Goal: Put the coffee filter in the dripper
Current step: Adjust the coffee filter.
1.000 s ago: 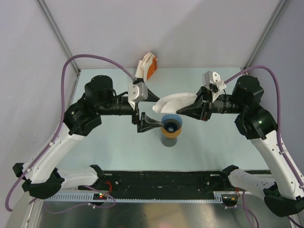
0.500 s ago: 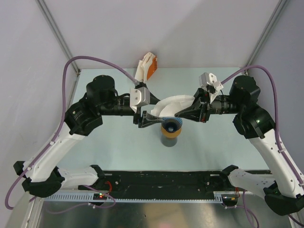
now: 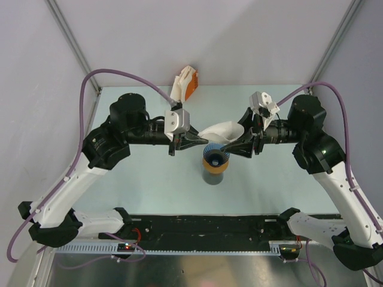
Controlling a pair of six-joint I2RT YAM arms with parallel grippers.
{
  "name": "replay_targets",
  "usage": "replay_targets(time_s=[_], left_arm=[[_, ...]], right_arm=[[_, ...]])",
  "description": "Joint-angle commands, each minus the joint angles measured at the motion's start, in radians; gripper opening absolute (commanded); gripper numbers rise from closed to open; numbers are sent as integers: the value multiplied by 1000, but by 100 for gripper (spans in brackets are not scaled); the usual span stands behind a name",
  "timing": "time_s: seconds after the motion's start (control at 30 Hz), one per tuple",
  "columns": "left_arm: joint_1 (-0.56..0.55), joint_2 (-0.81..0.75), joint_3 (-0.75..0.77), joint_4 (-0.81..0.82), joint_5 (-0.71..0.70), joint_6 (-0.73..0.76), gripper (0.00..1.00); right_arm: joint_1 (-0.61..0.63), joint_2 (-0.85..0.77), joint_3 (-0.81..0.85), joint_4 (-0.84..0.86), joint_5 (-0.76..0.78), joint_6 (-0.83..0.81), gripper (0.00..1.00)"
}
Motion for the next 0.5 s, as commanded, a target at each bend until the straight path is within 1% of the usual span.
replay_targets(time_s=[0.0, 0.07, 0.13, 0.2, 0.3, 0.47], left_arm=[[0, 1, 35, 15, 1, -61, 4], [15, 3, 36, 15, 9, -103, 1], [37, 13, 44, 21, 41, -153, 0], [56, 19, 46, 44, 74, -206, 0], [65, 16, 31, 102, 118, -261, 0], [75, 14, 7, 181, 133, -354, 0]], right_arm=[[-24, -26, -2, -14, 8, -13, 50], [-47, -38, -1, -20, 13, -12, 58], [-67, -48, -4, -20, 17, -12, 61], [-78, -55, -13, 2, 20, -6, 62], [-82, -58, -46, 103, 27, 46, 60], [-64, -45, -77, 243, 37, 146, 61]])
